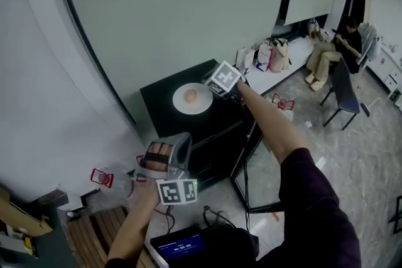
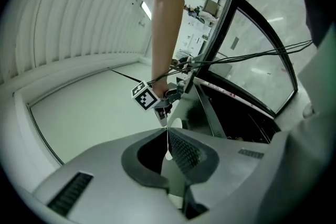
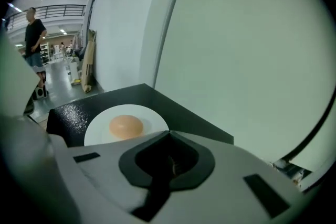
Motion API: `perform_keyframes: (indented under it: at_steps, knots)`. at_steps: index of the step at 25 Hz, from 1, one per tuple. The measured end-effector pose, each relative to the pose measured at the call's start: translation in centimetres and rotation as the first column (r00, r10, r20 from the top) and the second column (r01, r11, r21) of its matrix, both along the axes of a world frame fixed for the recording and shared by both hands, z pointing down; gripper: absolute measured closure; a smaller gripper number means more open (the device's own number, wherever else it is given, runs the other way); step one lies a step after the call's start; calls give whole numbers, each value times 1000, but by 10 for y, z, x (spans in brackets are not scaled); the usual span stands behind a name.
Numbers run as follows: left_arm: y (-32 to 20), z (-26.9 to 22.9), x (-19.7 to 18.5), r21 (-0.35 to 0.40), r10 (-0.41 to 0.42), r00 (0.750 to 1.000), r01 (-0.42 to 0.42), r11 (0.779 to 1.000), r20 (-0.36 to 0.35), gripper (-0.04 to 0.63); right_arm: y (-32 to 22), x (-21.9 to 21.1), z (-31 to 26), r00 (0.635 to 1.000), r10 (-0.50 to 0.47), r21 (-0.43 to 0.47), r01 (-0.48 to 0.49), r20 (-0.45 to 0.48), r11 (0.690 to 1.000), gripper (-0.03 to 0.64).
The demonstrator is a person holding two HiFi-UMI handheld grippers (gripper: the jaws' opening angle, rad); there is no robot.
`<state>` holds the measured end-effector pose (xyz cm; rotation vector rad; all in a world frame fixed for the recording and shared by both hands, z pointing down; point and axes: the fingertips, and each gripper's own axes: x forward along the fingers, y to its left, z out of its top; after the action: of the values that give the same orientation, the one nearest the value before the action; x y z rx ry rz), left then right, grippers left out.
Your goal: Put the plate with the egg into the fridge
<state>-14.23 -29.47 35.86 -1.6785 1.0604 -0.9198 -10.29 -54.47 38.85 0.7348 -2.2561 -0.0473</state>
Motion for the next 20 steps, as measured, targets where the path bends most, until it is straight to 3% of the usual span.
perform_keyframes:
  at_steps: [3, 8, 13, 20]
  knots:
    - [-11, 7, 11, -36, -50, 999, 50, 998, -7, 586, -12, -20, 4, 991, -120, -41, 117, -58, 992, 609]
    - [-27, 16, 24, -64, -91, 996, 91, 994, 7, 585, -50, -35, 31, 953, -216, -52, 210, -211, 976, 611]
    - [-39, 24, 22, -80, -131, 991, 132, 988, 21, 584, -51, -51, 47, 919, -324, -109, 306, -223, 946, 611]
    - [-37, 34, 19, -73, -161, 985, 165, 984, 55, 584, -29, -58, 47, 885, -407, -104, 393, -224, 913, 611]
